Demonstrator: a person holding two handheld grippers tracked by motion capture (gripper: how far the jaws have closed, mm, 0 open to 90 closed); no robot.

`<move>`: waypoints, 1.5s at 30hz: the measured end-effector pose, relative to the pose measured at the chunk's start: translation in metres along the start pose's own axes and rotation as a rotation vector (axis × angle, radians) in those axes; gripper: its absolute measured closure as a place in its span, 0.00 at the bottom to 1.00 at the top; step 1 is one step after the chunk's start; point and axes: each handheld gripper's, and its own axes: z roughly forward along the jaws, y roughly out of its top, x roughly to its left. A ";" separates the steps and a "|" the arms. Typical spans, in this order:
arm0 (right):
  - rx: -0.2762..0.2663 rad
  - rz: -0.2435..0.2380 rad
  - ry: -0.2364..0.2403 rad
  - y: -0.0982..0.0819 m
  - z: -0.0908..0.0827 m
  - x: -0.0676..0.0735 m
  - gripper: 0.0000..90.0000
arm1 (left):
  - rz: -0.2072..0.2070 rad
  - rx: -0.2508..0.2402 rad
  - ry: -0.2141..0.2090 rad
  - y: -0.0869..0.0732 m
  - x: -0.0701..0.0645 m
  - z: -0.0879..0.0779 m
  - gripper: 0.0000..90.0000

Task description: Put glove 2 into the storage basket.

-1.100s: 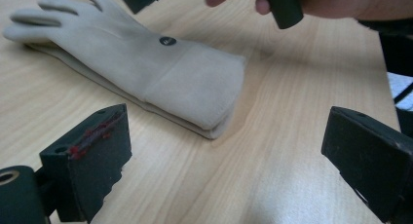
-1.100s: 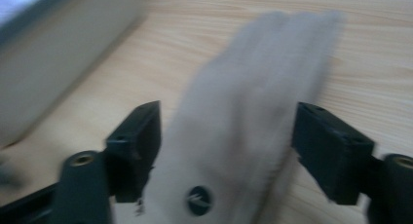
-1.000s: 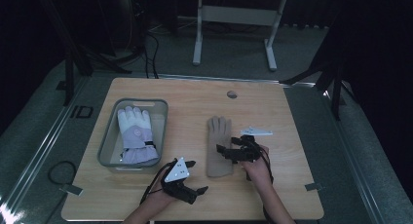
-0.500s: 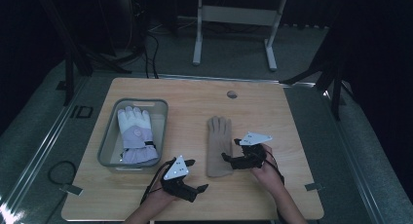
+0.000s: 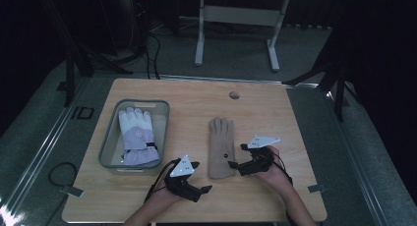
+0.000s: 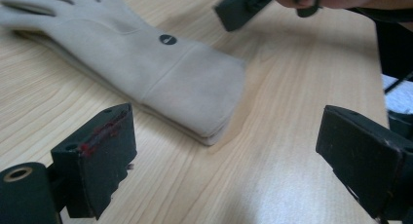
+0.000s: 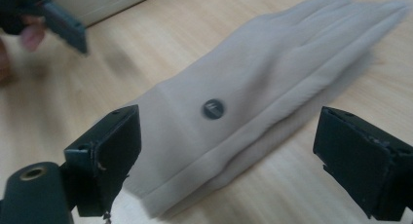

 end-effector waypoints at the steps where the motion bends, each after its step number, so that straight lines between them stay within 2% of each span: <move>1: -0.002 0.001 -0.007 0.002 -0.001 -0.004 0.13 | 0.011 0.001 -0.004 0.001 -0.001 0.000 0.14; 7: -0.022 0.021 -0.008 0.015 -0.002 -0.020 0.19 | 0.071 0.016 -0.033 0.012 -0.004 0.007 0.20; 11: -0.027 0.052 -0.040 0.030 0.006 -0.037 0.22 | 0.100 0.025 -0.057 0.024 -0.003 0.015 0.24; 14: 0.003 0.065 -0.034 0.035 0.012 -0.045 0.25 | 0.083 0.008 -0.059 0.027 0.000 0.017 0.31; 15: 0.027 0.069 -0.033 0.036 0.016 -0.048 0.25 | 0.083 0.008 -0.059 0.027 0.000 0.017 0.35; 16: 0.027 0.069 -0.033 0.036 0.016 -0.048 0.25 | 0.086 0.016 -0.062 0.030 0.003 0.020 0.35; 17: 0.054 0.083 -0.027 0.038 0.025 -0.052 0.26 | 0.097 0.020 -0.061 0.031 0.004 0.022 0.36; 18: 0.055 0.091 -0.026 0.038 0.028 -0.054 0.26 | 0.105 0.026 -0.058 0.033 0.004 0.024 0.36; 19: 0.052 0.104 -0.037 0.039 0.031 -0.057 0.27 | 0.113 0.034 -0.058 0.034 0.005 0.026 0.37; 21: 0.025 0.163 -0.027 0.041 0.039 -0.064 0.26 | 0.122 0.047 -0.055 0.037 0.007 0.031 0.36; 22: 0.025 0.163 -0.027 0.041 0.039 -0.064 0.26 | 0.121 0.057 -0.053 0.038 0.008 0.034 0.36; 23: 0.015 0.193 -0.023 0.042 0.044 -0.067 0.26 | 0.124 0.066 -0.055 0.038 0.008 0.037 0.35; 27: 0.029 0.217 -0.031 0.040 0.054 -0.070 0.29 | 0.124 0.098 -0.054 0.037 0.010 0.045 0.35; 28: 0.062 0.217 -0.038 0.037 0.061 -0.071 0.33 | 0.127 0.104 -0.052 0.036 0.010 0.046 0.35; 30: 0.077 0.212 -0.039 0.035 0.064 -0.071 0.35 | 0.124 0.118 -0.057 0.034 0.011 0.048 0.35; 31: 0.107 0.217 -0.029 0.032 0.068 -0.072 0.38 | 0.124 0.129 -0.049 0.032 0.012 0.049 0.35; 35: 0.103 0.220 -0.013 0.030 0.070 -0.072 0.47 | 0.117 0.139 -0.038 0.030 0.014 0.050 0.35; 38: 0.108 0.214 0.004 0.031 0.069 -0.068 0.65 | 0.123 0.157 -0.025 0.028 0.015 0.052 0.35; 40: 0.108 0.159 -0.036 0.033 0.068 -0.059 0.73 | 0.121 0.160 -0.027 0.028 0.016 0.053 0.35; 43: 0.112 0.078 -0.090 0.035 0.069 -0.047 0.76 | 0.136 0.170 -0.029 0.028 0.014 0.055 0.36; 44: 0.112 0.078 -0.090 0.035 0.069 -0.047 0.76 | 0.139 0.174 -0.032 0.028 0.014 0.055 0.36; 45: 0.115 0.055 -0.104 0.036 0.069 -0.044 0.76 | 0.151 0.185 -0.030 0.028 0.014 0.055 0.36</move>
